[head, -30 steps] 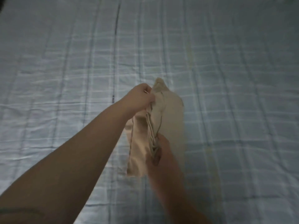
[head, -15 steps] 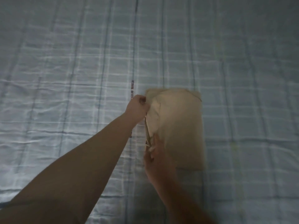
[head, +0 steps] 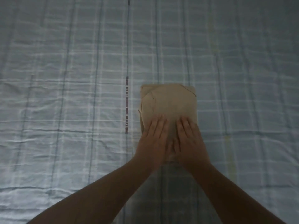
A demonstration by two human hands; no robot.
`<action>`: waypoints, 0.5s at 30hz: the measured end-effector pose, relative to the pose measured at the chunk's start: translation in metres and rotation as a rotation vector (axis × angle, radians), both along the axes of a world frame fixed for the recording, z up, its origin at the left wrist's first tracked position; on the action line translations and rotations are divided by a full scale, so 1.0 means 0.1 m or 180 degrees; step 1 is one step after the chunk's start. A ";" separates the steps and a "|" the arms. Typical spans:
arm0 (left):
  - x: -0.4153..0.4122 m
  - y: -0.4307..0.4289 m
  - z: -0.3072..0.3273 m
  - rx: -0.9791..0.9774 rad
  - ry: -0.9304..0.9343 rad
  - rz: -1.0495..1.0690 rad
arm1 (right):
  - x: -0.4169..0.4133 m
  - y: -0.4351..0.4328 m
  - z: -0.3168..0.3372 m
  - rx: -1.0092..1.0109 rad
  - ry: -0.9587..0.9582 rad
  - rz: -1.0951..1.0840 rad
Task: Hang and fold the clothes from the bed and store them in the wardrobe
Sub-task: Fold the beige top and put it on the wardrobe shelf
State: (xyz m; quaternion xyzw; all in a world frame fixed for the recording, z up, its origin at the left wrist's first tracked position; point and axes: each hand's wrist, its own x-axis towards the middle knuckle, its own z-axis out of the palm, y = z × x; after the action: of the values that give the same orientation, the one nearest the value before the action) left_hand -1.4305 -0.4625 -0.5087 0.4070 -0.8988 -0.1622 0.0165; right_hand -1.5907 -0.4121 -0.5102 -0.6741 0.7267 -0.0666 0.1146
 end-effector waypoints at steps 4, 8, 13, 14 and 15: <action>0.10 0.10 -0.30 -0.0037 0.0080 0.0290 | -0.17 0.09 -0.28 0.0027 0.0050 0.0155; 0.12 0.12 -0.44 -0.0101 0.0065 0.0312 | -0.21 0.13 -0.39 0.0043 0.0018 0.0259; 0.06 0.13 -0.33 -0.0044 -0.0016 0.0480 | -0.23 0.05 -0.23 0.0064 -0.0186 0.0165; 0.05 0.11 -0.25 -0.0079 0.0014 0.0490 | -0.26 0.01 -0.15 0.0037 -0.0235 0.0099; 0.04 0.07 -0.16 -0.0150 0.0088 0.0483 | -0.29 -0.07 -0.05 -0.0056 -0.0284 0.0036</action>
State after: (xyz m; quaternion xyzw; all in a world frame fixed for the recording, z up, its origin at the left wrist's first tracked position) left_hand -1.4265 -0.4551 -0.5252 0.4711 -0.8686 -0.1448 0.0508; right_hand -1.6200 -0.4192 -0.5155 -0.6755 0.7164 -0.1024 0.1413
